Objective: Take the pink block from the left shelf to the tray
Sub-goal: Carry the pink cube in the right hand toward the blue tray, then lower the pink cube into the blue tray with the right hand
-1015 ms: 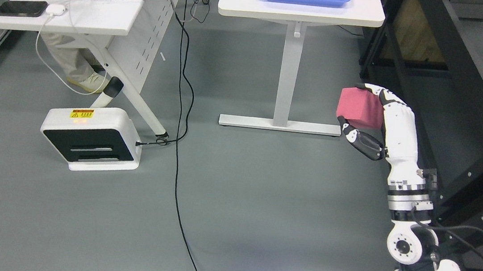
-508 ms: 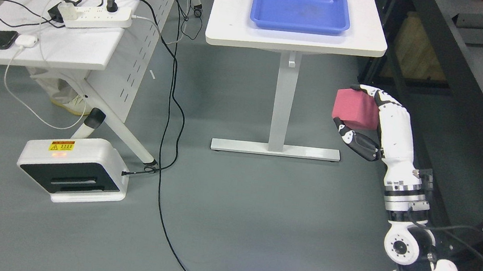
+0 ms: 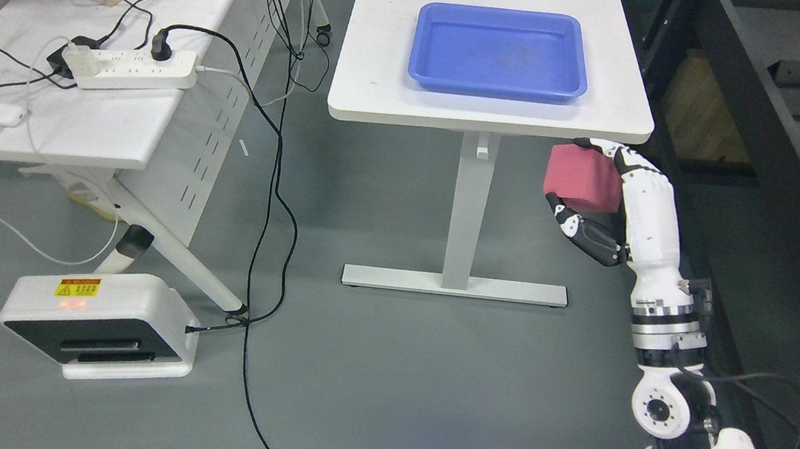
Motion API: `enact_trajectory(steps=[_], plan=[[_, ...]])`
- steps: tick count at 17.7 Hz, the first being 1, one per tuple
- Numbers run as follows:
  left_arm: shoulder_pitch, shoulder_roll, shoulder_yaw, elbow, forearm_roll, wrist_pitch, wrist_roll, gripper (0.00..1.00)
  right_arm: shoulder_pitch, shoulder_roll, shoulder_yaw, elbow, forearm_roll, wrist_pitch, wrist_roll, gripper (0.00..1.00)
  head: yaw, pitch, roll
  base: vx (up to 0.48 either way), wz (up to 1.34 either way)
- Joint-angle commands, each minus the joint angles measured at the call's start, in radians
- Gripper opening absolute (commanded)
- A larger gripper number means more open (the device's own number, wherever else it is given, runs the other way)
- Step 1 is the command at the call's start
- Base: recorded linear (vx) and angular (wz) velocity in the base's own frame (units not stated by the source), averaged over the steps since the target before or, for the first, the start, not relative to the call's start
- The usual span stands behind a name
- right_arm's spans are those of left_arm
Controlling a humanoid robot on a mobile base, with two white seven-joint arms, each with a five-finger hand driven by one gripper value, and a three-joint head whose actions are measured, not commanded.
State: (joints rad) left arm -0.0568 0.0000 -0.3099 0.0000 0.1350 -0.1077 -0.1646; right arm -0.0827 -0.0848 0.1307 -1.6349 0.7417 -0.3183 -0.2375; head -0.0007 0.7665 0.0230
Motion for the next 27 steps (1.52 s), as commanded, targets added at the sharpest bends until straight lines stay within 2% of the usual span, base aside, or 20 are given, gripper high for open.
enact_trajectory(steps=[1,6,15,27], plan=[[0.000,0.017,0.000,-0.017,0.000,-0.001,0.000,1.00,-0.005,0.003,0.030,0.000,0.002,-0.005,0.000,0.04,0.0000,0.000,0.000,0.289,0.00],[0.000,0.017,0.000,-0.017,0.000,0.000,0.000,1.00,-0.005,-0.001,0.035,0.000,0.016,-0.002,0.003,0.04,0.0000,0.000,0.000,0.322,0.04],[0.000,0.017,0.000,-0.017,0.000,-0.001,0.000,1.00,-0.025,-0.039,0.084,0.001,0.237,0.018,0.003,0.04,0.0000,0.000,0.000,0.288,0.03],[0.000,0.017,0.000,-0.017,0.000,-0.001,0.000,1.00,-0.040,-0.067,0.144,0.010,0.292,0.021,0.009,0.04,0.0000,0.000,0.000,0.194,0.00]])
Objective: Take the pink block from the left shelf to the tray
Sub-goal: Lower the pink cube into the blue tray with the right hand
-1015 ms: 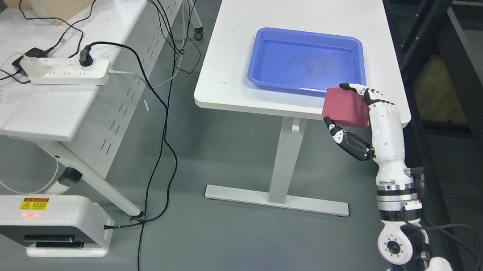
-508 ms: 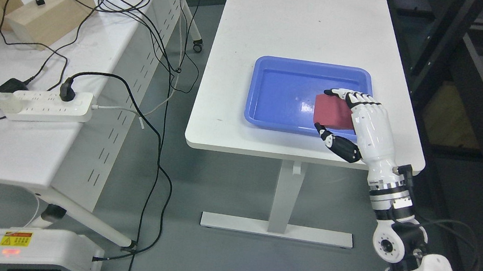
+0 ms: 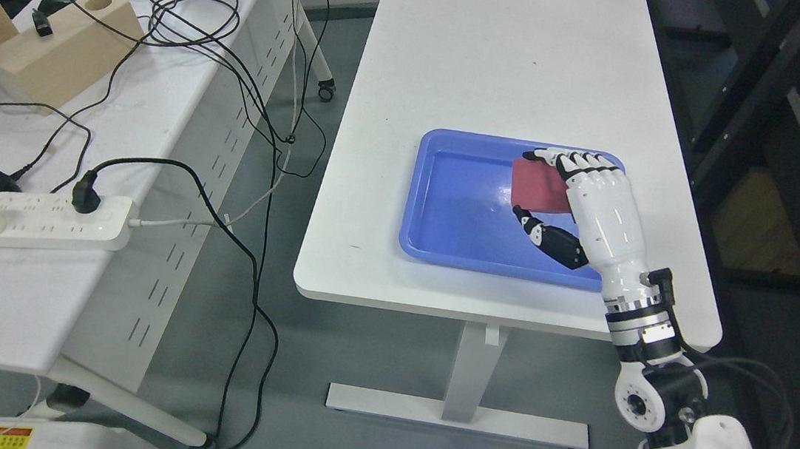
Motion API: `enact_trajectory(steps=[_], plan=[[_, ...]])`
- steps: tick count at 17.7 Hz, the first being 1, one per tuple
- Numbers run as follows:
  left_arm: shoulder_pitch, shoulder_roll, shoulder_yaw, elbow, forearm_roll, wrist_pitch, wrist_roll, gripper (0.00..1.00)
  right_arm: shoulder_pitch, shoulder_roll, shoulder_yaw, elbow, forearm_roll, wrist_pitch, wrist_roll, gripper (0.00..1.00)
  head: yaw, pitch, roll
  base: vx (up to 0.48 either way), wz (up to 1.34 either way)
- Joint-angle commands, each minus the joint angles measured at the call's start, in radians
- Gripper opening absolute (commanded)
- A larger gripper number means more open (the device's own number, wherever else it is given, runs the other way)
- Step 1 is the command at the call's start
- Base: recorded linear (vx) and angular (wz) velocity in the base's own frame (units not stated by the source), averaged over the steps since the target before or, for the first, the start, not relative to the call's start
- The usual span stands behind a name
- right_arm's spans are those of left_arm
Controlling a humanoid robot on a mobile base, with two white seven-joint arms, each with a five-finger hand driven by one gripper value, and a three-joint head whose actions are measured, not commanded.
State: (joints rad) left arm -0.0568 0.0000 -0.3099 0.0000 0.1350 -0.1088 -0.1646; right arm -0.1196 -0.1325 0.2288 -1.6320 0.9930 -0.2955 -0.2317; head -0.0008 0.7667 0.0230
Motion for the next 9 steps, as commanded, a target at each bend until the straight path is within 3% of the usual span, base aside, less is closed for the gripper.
enact_trajectory(steps=[1,9], plan=[[0.000,0.017,0.000,-0.017,0.000,0.001,0.000,1.00,-0.003,-0.021,0.055,0.012,0.049,-0.002,0.015,0.04,0.0000,0.000,0.000,0.147,0.00],[0.000,0.017,0.000,-0.017,0.000,0.001,0.000,1.00,-0.003,-0.041,0.095,0.049,0.093,-0.002,0.109,0.04,0.0000,0.000,0.000,0.098,0.00]])
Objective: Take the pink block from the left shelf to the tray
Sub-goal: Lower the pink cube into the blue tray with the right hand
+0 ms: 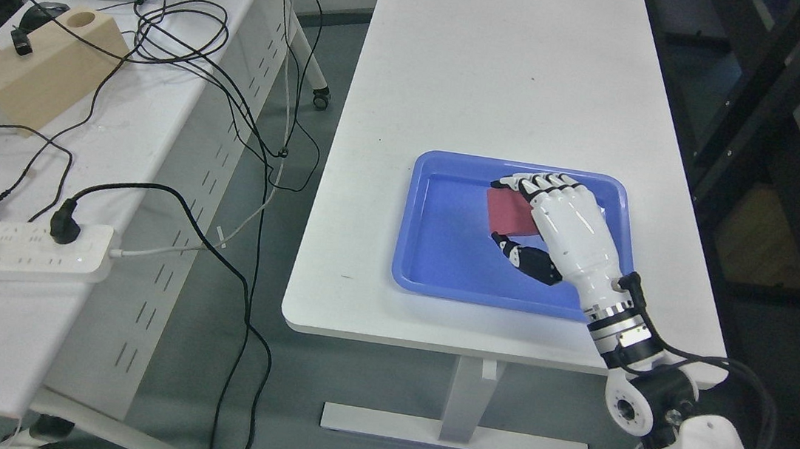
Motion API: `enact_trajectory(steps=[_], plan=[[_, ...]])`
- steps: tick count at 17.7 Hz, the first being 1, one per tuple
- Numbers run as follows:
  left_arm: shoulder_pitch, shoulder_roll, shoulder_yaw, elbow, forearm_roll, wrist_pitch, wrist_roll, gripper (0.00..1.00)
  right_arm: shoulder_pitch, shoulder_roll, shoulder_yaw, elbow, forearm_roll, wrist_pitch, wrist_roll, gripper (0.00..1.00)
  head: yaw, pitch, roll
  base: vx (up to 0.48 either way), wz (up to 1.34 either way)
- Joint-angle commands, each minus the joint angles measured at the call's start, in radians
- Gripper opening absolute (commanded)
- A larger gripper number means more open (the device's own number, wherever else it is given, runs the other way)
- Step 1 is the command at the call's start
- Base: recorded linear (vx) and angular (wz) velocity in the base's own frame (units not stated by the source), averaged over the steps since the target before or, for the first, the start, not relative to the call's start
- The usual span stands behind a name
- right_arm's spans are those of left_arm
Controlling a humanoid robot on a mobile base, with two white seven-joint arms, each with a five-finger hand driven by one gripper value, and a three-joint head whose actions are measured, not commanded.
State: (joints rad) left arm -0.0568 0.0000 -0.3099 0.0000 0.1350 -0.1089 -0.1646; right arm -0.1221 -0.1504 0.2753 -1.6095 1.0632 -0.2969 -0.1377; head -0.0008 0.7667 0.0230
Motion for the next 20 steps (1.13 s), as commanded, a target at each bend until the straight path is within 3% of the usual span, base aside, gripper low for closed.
enact_trajectory(steps=[1,12,13,16,20], plan=[[0.000,0.017,0.000,-0.017,0.000,0.002,0.000,1.00,-0.001,-0.023,0.056,0.031,0.024,-0.001,0.029,0.04,0.0000,0.000,0.000,0.073,0.00],[0.000,0.017,0.000,-0.017,0.000,0.000,0.000,1.00,-0.001,-0.009,0.084,0.088,0.024,0.011,0.141,0.06,0.0000,0.000,0.000,0.061,0.00],[0.000,0.017,0.000,-0.017,0.000,0.002,0.000,1.00,-0.001,-0.008,0.084,0.088,0.024,0.018,0.141,0.08,0.0000,0.000,0.000,0.052,0.00],[0.000,0.017,0.000,-0.017,0.000,0.002,0.000,1.00,-0.001,-0.009,0.084,0.088,0.023,0.060,0.142,0.27,0.0000,0.000,0.000,0.041,0.00],[0.000,0.017,0.000,-0.017,0.000,0.002,0.000,1.00,-0.001,-0.011,0.082,0.086,0.018,0.074,0.142,0.37,0.0000,0.000,0.000,0.028,0.00]])
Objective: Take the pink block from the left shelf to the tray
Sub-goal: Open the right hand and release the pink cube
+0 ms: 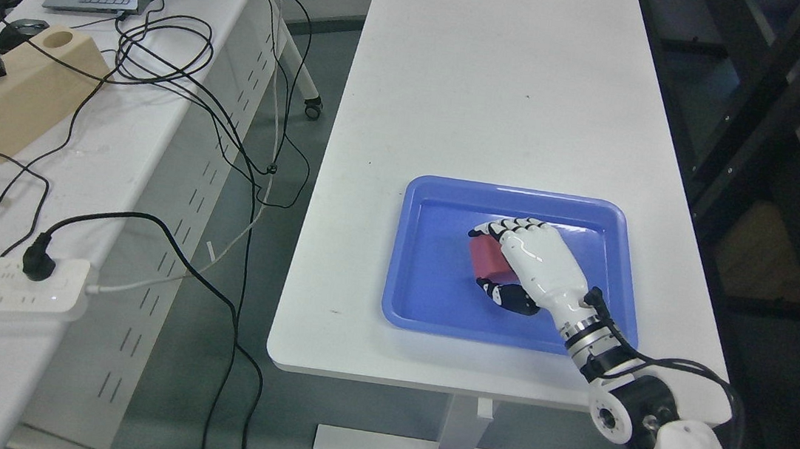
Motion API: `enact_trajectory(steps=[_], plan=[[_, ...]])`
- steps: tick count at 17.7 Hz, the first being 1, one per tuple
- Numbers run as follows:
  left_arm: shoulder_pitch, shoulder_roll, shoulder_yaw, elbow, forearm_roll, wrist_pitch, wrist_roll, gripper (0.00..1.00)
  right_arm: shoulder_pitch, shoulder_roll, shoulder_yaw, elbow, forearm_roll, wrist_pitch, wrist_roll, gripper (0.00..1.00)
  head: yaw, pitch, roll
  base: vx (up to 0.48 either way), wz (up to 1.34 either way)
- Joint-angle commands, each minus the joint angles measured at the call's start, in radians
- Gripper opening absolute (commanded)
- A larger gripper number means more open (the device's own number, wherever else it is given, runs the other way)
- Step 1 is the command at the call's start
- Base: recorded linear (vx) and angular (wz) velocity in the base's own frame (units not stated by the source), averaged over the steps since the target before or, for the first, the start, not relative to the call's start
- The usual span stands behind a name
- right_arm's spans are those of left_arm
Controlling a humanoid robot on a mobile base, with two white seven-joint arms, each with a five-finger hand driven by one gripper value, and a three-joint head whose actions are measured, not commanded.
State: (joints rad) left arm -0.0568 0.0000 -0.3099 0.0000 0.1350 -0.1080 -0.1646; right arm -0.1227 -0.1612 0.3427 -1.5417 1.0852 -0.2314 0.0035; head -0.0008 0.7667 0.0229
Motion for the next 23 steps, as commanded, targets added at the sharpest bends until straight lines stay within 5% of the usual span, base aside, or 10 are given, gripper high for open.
enact_trajectory(steps=[1,12,23], plan=[[0.000,0.017,0.000,-0.017,0.000,0.001,0.000,1.00,0.001,0.000,0.015,0.018,-0.004,0.009,0.001,0.39,0.0000,0.000,0.000,0.019,0.00],[0.000,0.017,0.000,-0.017,0.000,0.001,0.000,1.00,0.005,-0.008,0.004,0.017,-0.028,0.046,0.001,0.78,0.0000,0.000,0.000,0.003,0.00],[0.000,0.017,0.000,-0.017,0.000,0.001,0.000,1.00,0.015,-0.040,-0.103,-0.004,-0.318,0.052,0.003,0.98,0.0000,0.000,0.000,0.000,0.00]])
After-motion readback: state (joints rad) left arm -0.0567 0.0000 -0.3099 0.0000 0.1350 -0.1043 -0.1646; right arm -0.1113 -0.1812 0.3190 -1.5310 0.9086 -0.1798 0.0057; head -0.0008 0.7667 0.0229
